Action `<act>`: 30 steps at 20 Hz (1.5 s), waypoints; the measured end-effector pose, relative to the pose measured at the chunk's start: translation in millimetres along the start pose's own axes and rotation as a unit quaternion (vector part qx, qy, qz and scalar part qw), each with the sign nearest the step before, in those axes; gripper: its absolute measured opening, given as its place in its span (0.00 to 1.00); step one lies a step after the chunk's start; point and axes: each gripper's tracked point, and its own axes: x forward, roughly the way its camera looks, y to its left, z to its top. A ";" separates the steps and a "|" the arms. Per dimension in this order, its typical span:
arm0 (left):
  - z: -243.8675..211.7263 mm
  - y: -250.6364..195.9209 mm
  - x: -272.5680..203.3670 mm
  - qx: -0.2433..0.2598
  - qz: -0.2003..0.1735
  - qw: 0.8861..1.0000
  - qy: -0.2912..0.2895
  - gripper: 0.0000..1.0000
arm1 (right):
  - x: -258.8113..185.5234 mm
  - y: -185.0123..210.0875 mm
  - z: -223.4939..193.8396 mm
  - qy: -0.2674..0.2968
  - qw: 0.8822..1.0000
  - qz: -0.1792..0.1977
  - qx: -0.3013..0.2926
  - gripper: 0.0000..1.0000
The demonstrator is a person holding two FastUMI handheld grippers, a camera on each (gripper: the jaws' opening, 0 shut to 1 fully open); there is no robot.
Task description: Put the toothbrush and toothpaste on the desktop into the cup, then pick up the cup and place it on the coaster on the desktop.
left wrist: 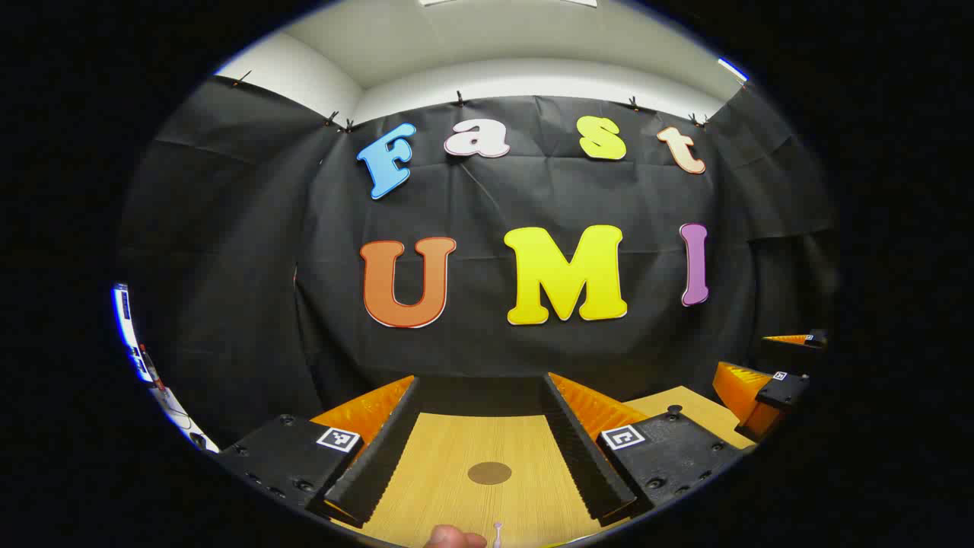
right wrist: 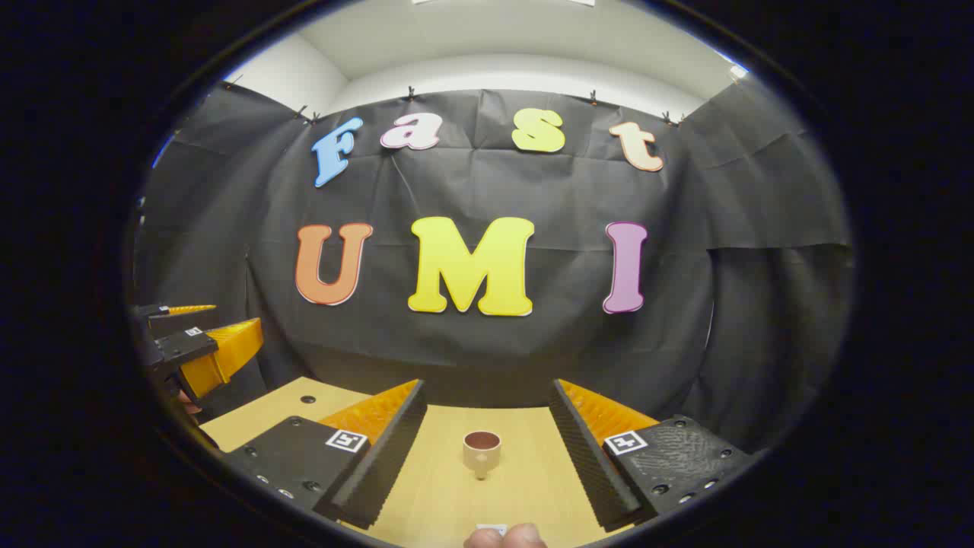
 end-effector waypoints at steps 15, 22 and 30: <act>-5.0 16.2 2.7 0.008 0.018 1.000 0.011 0.99 | 13.5 4.0 -4.6 0.011 1.000 0.003 0.011 0.96; -9.1 14.4 6.2 0.004 0.017 1.000 0.018 0.99 | 14.8 5.4 -4.4 0.010 1.000 0.013 -0.003 0.96; -15.9 1.0 8.2 -0.007 0.005 1.000 0.020 0.99 | 14.6 -10.8 -14.0 0.026 1.000 -0.003 -0.010 0.96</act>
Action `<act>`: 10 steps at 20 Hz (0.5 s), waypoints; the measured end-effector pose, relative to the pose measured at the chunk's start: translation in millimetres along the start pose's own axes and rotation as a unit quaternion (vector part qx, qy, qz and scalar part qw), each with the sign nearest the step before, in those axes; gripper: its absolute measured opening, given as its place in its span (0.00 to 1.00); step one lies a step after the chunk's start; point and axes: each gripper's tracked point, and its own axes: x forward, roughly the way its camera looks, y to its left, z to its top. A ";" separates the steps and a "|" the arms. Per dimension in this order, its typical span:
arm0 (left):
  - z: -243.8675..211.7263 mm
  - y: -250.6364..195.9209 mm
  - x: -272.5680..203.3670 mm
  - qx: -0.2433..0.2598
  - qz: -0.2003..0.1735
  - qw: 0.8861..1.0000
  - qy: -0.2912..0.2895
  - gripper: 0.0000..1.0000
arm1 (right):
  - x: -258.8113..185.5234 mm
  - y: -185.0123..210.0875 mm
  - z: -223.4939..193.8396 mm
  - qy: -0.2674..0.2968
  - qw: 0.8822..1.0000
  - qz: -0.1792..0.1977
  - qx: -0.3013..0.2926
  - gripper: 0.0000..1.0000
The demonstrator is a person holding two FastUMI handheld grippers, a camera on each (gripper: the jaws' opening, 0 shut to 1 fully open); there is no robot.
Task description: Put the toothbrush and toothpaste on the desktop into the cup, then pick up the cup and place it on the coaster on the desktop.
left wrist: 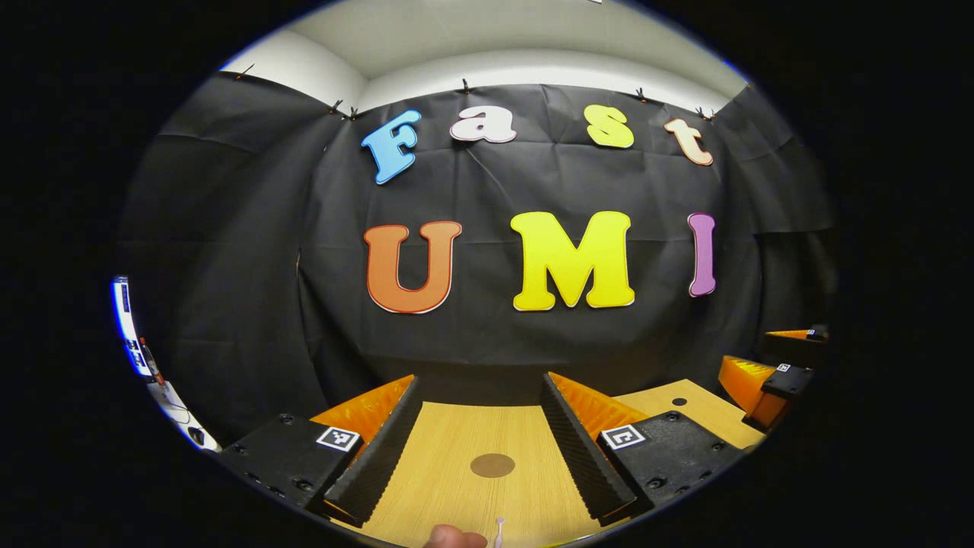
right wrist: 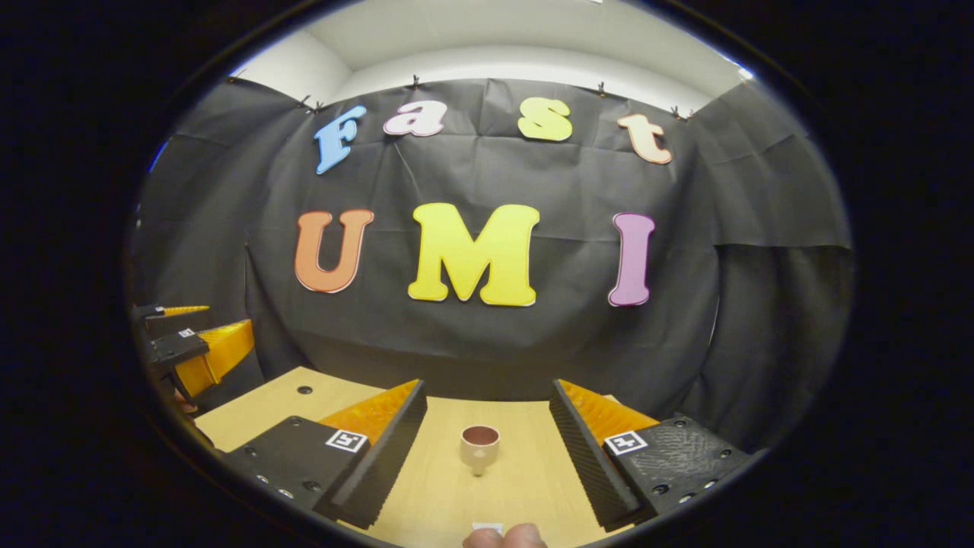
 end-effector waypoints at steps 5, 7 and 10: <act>-21.6 -4.3 4.0 -0.002 -0.009 1.000 0.022 0.99 | 0.9 -12.0 -23.3 0.037 0.999 -0.006 -0.010 0.96; -31.3 -3.5 2.6 0.000 -0.012 0.999 0.033 0.99 | -0.4 -15.2 -39.1 0.065 0.998 -0.005 -0.011 0.96; -46.0 -2.4 -0.9 0.002 -0.017 0.998 0.054 0.99 | -3.2 -22.5 -67.5 0.113 0.994 -0.004 -0.014 0.96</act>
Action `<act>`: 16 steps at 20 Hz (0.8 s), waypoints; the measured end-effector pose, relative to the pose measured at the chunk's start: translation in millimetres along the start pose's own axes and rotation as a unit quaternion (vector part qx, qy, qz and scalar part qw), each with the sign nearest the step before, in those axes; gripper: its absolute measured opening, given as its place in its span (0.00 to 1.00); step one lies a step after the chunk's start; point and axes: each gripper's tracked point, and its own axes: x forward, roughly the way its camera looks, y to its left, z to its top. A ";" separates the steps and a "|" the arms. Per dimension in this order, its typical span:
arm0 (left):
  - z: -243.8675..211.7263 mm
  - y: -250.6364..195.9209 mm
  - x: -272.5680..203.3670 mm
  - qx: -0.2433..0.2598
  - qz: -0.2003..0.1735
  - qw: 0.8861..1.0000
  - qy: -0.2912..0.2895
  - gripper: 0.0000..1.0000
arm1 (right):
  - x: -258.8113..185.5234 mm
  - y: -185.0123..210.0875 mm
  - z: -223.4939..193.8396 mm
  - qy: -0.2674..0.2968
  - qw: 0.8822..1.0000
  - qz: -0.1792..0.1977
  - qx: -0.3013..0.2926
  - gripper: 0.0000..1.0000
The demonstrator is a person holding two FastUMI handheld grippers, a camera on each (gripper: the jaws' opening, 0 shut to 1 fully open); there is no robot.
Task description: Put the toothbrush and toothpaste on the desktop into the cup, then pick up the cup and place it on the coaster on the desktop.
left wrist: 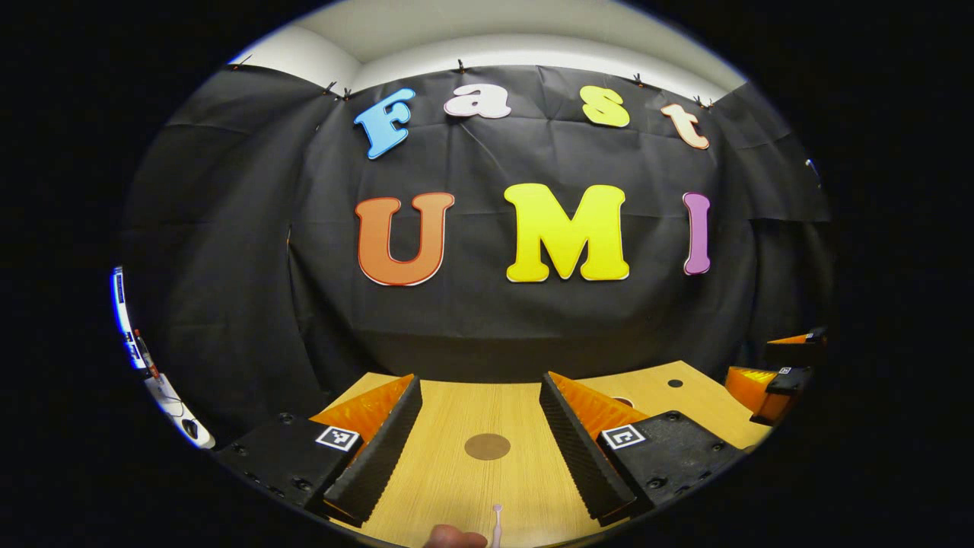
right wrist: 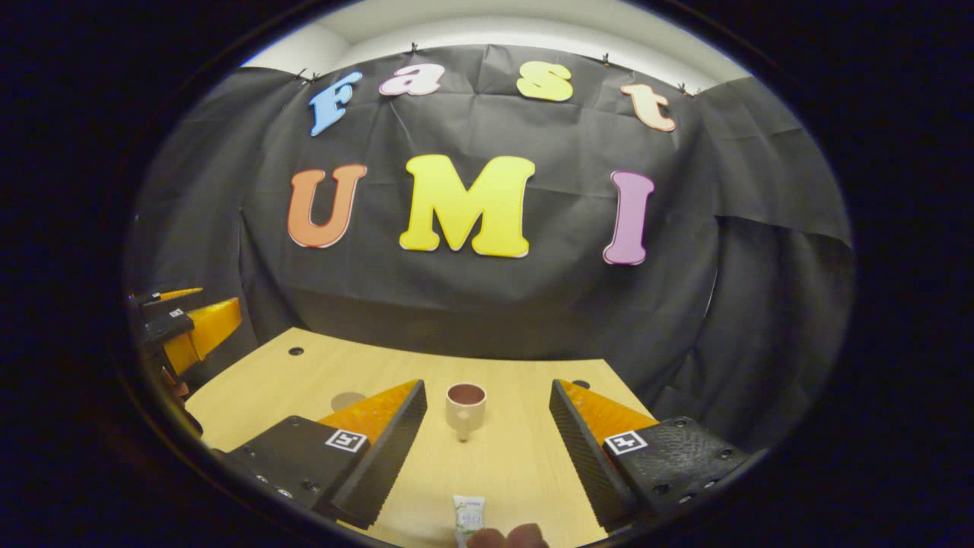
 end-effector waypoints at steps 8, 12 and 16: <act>-40.9 7.8 -11.2 0.000 -0.002 0.998 0.057 0.99 | 3.0 7.6 -70.3 0.129 0.991 0.032 -0.019 0.96; -50.2 10.4 -11.8 -0.001 -0.007 0.997 0.070 1.00 | 0.8 10.5 -110.3 0.205 0.977 0.044 -0.036 0.96; -60.1 15.0 -13.8 -0.010 0.001 0.997 0.082 1.00 | -4.0 8.6 -145.0 0.276 0.960 0.044 -0.032 0.98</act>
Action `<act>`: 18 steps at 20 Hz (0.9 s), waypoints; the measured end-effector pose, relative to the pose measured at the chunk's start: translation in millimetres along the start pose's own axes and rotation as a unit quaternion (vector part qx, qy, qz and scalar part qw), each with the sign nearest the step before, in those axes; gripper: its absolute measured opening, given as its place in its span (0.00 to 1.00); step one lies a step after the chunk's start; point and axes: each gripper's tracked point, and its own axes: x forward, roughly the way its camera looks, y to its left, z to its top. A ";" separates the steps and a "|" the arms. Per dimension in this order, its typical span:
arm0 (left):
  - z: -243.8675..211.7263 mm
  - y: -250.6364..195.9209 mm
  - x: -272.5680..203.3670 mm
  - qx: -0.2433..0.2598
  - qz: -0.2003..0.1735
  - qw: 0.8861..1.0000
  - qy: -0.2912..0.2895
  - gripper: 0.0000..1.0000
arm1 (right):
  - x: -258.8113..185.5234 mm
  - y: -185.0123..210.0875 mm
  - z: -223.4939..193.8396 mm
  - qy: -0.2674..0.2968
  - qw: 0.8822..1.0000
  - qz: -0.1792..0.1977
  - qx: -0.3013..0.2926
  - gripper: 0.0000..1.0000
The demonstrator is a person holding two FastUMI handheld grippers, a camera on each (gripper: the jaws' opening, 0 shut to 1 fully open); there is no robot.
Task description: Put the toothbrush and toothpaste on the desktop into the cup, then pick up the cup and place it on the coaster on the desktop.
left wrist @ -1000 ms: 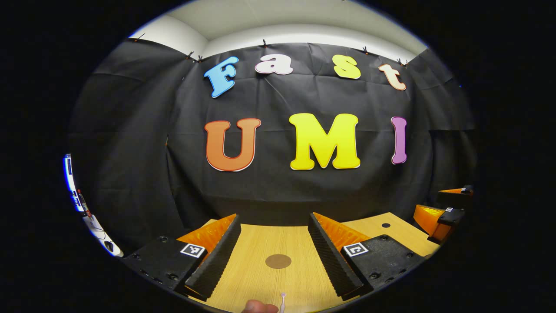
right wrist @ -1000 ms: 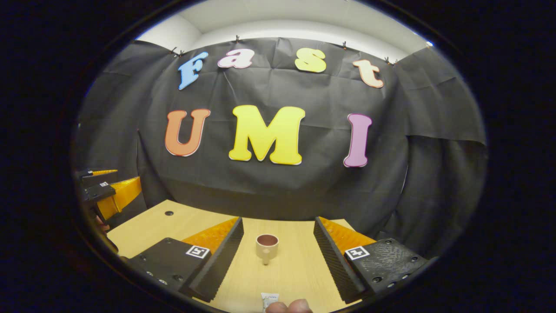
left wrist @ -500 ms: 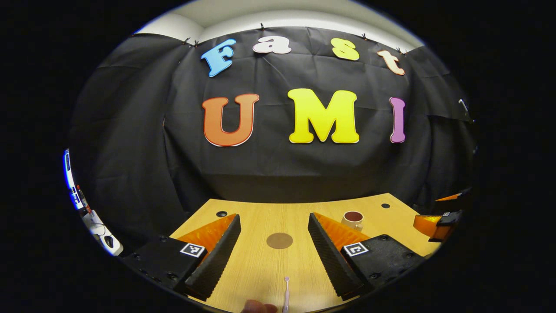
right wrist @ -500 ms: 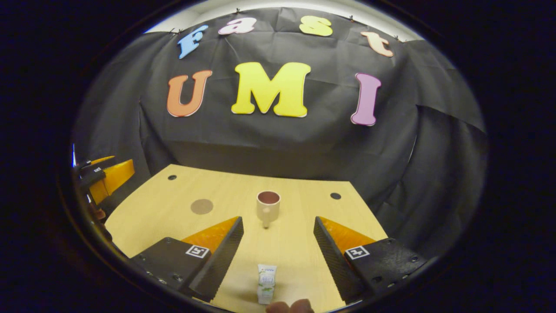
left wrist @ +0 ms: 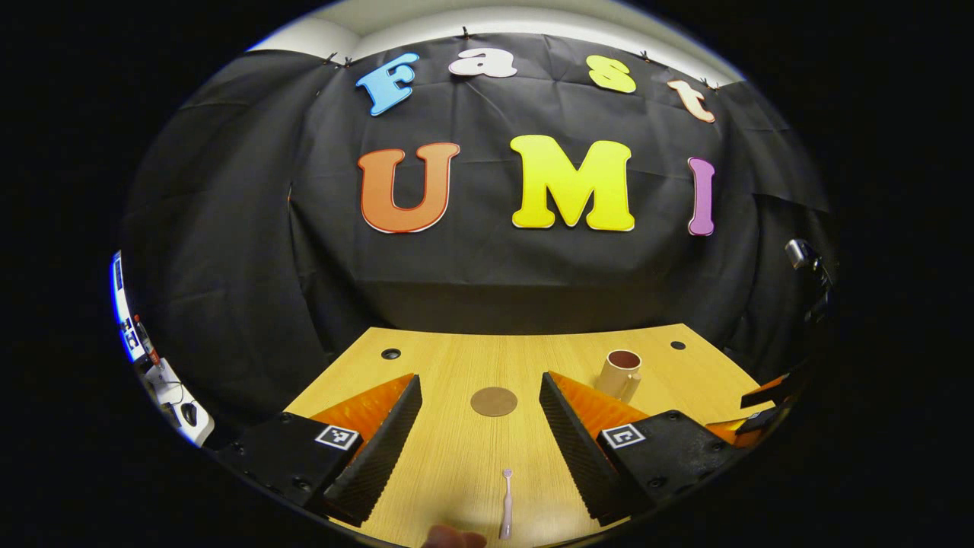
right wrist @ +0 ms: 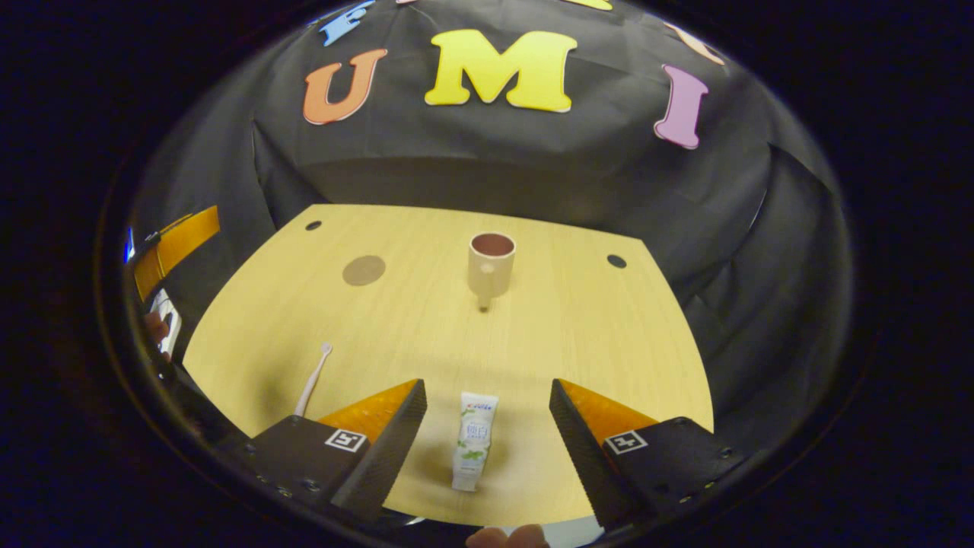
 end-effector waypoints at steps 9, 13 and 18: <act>-12.8 5.1 -1.3 0.000 0.012 1.000 0.022 1.00 | 29.5 5.7 -59.1 0.135 0.991 0.014 0.019 0.96; -16.4 6.6 -2.0 -0.001 0.016 0.999 0.031 1.00 | 36.3 10.9 -78.9 0.185 0.982 0.021 0.024 0.96; -20.3 7.2 -2.0 -0.002 0.015 0.999 0.037 1.00 | 47.7 13.7 -97.4 0.229 0.973 0.019 0.029 0.97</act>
